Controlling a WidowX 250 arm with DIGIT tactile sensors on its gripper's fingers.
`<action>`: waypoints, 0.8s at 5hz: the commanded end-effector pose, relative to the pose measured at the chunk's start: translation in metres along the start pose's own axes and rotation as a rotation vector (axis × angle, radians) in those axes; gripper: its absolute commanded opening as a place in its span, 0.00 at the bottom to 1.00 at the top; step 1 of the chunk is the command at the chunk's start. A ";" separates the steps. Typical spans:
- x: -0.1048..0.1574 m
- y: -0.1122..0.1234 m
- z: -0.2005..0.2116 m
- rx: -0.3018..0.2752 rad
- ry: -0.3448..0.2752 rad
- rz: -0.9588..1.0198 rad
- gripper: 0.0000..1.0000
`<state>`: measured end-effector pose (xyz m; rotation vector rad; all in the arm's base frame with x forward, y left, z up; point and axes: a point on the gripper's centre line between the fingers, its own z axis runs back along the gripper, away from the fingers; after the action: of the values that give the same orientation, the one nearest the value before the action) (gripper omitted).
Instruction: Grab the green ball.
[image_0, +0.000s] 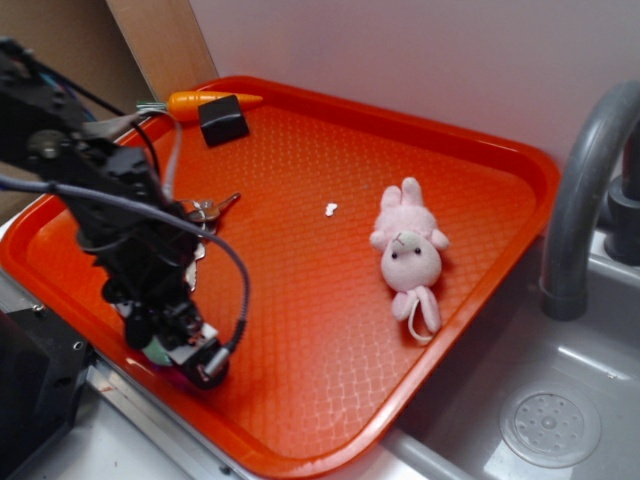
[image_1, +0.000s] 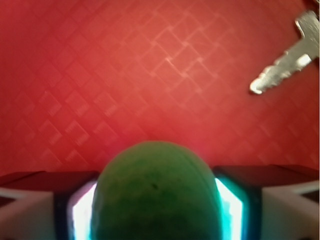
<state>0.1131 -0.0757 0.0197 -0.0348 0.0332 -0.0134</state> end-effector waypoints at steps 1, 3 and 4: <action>0.018 0.030 0.102 -0.033 -0.202 0.073 0.00; 0.058 0.051 0.203 0.037 -0.179 0.223 0.00; 0.065 0.048 0.251 0.070 -0.206 0.302 0.00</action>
<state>0.1930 -0.0179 0.2572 0.0526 -0.1372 0.2841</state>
